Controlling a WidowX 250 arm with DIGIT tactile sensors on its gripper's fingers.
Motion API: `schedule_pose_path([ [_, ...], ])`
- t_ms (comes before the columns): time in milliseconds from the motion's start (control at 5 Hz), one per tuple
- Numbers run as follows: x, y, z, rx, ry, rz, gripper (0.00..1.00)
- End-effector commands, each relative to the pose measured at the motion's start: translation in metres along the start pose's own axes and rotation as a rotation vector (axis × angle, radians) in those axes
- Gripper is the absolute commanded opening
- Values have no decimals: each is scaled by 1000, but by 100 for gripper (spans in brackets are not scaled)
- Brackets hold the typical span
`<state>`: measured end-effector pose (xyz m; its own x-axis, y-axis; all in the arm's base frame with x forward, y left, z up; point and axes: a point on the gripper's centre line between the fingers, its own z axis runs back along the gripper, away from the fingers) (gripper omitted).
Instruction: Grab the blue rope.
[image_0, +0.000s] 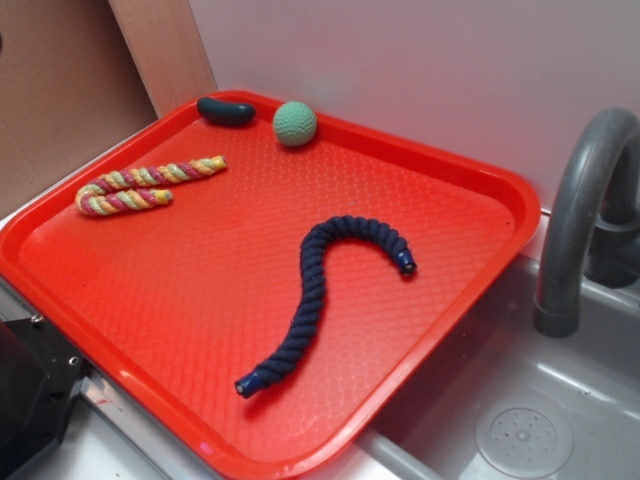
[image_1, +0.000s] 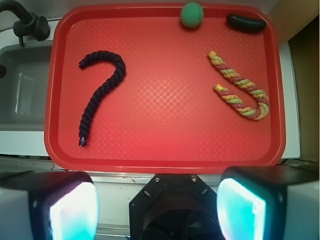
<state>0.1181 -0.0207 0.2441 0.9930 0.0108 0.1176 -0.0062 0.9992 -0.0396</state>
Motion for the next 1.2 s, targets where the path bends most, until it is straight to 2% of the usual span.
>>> schedule_pose_path([
  [0,0,0,0,0,0,0,100],
  [200,9,-1,-1,-8,9,31,100],
  [400,27,-1,-3,6,-2,69,100],
  [600,58,-7,-12,15,-18,88,100],
  [800,84,-23,-32,60,-27,115,100],
  [1000,109,-34,-71,46,-13,121,100],
])
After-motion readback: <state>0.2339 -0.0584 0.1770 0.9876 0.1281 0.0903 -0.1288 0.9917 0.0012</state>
